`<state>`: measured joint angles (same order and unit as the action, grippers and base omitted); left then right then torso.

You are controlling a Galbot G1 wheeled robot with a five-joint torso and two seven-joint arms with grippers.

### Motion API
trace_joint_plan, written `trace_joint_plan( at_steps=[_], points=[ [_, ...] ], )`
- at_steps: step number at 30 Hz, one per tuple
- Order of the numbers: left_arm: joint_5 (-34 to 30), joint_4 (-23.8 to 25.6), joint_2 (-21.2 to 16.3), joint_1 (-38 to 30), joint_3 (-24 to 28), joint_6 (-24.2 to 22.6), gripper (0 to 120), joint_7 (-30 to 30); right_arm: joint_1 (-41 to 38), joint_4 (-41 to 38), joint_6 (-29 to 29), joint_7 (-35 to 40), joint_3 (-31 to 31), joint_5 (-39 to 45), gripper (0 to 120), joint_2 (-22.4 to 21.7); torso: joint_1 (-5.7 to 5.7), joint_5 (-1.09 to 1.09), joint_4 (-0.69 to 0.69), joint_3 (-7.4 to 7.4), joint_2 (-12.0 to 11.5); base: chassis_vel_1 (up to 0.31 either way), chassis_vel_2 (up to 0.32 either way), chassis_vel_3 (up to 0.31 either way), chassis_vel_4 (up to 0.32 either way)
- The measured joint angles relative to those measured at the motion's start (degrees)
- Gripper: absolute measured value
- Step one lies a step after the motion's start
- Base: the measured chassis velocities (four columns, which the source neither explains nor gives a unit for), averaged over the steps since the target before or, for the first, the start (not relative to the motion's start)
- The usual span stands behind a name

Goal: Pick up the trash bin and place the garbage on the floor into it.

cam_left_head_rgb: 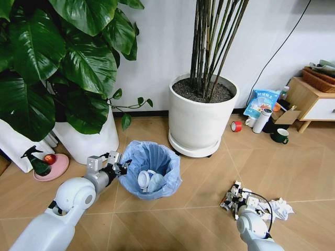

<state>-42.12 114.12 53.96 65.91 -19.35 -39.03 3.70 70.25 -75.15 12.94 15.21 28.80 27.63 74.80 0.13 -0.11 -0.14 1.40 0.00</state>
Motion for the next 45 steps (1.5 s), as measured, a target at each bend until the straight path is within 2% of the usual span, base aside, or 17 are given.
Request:
trace_joint_plan(
  at_steps=[2,9,10,13,15,16,19,21,24,25,28,34,44,45],
  points=[
    [0.0,0.0,0.0,-0.1,0.0,0.0,0,0.0,-0.7,1.7,0.0,-0.3,-0.1,0.0,98,0.4,0.00,0.00,0.00,0.00,0.0,0.000,0.000,0.000,0.000],
    [-0.2,0.1,0.0,-0.3,0.2,0.0,0,0.1,-2.3,4.5,0.1,-0.7,-0.5,0.0,72,1.5,0.00,0.00,0.00,0.00,0.0,0.000,0.000,0.000,0.000],
    [-0.2,0.1,0.0,-0.3,0.2,0.0,0,0.1,-2.3,4.5,0.1,-0.7,-0.5,0.0,72,1.5,0.00,0.00,0.00,0.00,0.0,0.000,0.000,0.000,0.000],
    [-0.3,0.2,-0.1,-0.3,0.2,0.0,0,0.1,-3.2,6.2,0.1,-0.8,-0.5,0.0,56,1.9,0.00,0.00,0.00,0.00,0.0,0.000,0.000,0.000,0.000],
    [-0.3,0.2,-0.1,-0.2,0.2,0.0,0,0.1,-3.4,7.0,0.1,-0.9,-0.4,0.0,48,2.0,0.00,0.00,0.00,0.00,0.0,0.000,0.000,0.000,0.000],
    [-0.3,0.2,-0.1,-0.2,0.2,0.0,0,0.1,-3.4,7.0,0.1,-0.9,-0.4,0.0,48,2.0,0.00,0.00,0.00,0.00,0.0,0.000,0.000,0.000,0.000],
    [-0.4,0.2,-0.2,-0.3,0.1,0.0,0,0.1,-3.6,7.6,0.2,-0.9,-0.3,0.0,33,2.2,0.00,-0.01,0.00,0.00,0.0,0.000,0.000,0.000,0.000],
    [-0.4,0.2,-0.2,-0.4,0.1,0.0,0,0.2,-3.6,7.6,0.2,-0.9,-0.3,0.0,33,2.2,0.00,-0.01,0.00,0.00,0.0,0.000,0.000,0.000,0.000],
    [-0.4,0.2,-0.2,-0.4,0.1,0.0,0,0.2,-3.9,8.3,0.0,-0.9,-0.3,0.0,16,2.4,0.00,-0.02,0.00,0.00,0.0,0.000,0.000,0.000,0.000],
    [-0.4,0.2,-0.2,-0.4,0.1,0.0,0,0.2,-3.9,8.3,0.0,-0.9,-0.3,0.0,16,2.4,0.00,-0.02,0.00,0.00,0.0,0.000,0.000,0.000,0.000],
    [-0.5,0.3,-0.2,-0.4,0.1,0.0,0,0.2,-4.2,8.6,-0.3,-1.0,-0.1,0.0,4,2.6,0.00,0.00,0.00,0.00,0.0,0.000,0.000,0.000,0.000],
    [-0.7,0.4,-0.3,-0.3,-0.1,0.0,0,0.3,-3.6,5.7,-0.7,-0.8,0.4,-0.2,0,2.4,0.00,0.04,-0.02,0.01,0.0,0.000,0.000,0.000,0.000],
    [-0.6,0.7,-0.1,-0.1,-0.2,0.0,0,0.6,1.8,-13.7,-0.7,-1.9,-1.3,-2.3,0,-1.7,0.00,0.01,-0.01,0.00,0.0,0.000,0.000,0.000,0.000],
    [-0.6,0.7,-0.1,-0.1,-0.2,0.0,0,0.6,1.8,-13.7,-0.7,-1.9,-1.3,-2.3,0,-1.7,0.00,0.01,-0.01,0.00,0.0,0.000,0.000,0.000,0.000]
  ],
)
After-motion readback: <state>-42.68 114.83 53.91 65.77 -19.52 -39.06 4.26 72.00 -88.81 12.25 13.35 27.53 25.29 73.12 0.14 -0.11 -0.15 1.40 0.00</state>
